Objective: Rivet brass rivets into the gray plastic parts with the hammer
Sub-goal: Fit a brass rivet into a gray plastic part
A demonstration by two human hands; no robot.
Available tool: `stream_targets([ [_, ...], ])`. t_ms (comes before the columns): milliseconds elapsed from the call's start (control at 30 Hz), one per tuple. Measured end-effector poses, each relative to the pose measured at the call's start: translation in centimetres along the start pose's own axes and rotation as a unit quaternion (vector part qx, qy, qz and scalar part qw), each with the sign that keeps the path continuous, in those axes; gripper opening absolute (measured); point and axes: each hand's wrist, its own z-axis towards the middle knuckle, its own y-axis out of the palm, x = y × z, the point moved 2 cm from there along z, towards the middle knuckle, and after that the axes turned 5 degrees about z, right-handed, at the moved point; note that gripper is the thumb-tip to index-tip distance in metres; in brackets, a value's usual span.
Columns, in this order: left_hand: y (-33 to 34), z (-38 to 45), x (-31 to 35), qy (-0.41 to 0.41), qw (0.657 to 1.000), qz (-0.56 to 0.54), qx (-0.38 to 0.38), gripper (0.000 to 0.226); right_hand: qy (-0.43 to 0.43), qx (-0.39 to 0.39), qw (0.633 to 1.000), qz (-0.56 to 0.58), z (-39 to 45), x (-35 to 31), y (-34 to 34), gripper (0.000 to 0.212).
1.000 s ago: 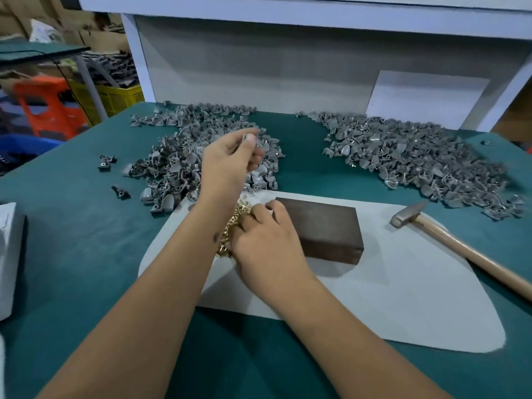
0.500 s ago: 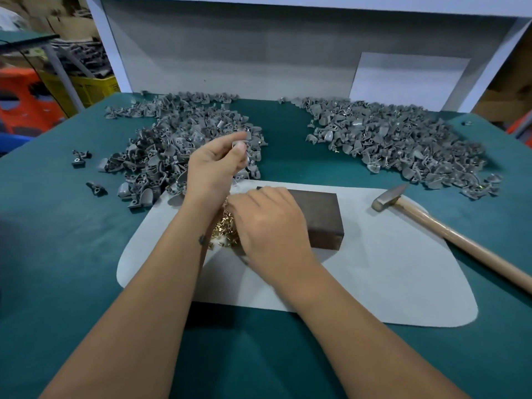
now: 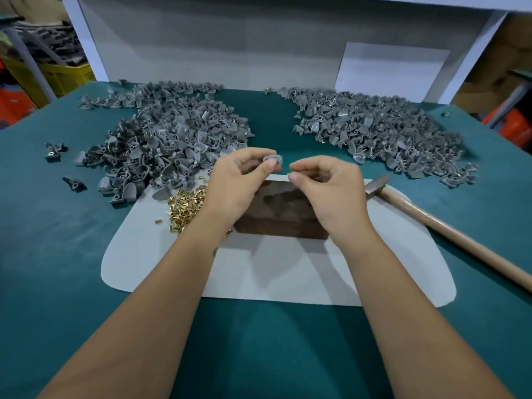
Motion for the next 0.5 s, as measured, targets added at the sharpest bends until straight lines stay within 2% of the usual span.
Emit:
stream_targets([
  [167,0.08,0.02,-0.39,-0.03,1.0,-0.002,0.006,0.009,0.005,-0.001,0.999,-0.04,0.81,0.4,-0.41,0.025],
  [333,0.07,0.01,-0.39,-0.051,0.999,0.015,-0.014,0.008,-0.008,-0.044,0.995,-0.084,0.28,0.45,-0.48,0.025],
  [500,-0.2,-0.11,-0.13,-0.029,0.996,0.073,0.043,0.011,-0.012,0.002,0.999,-0.053,0.08,0.52,-0.69,0.021],
])
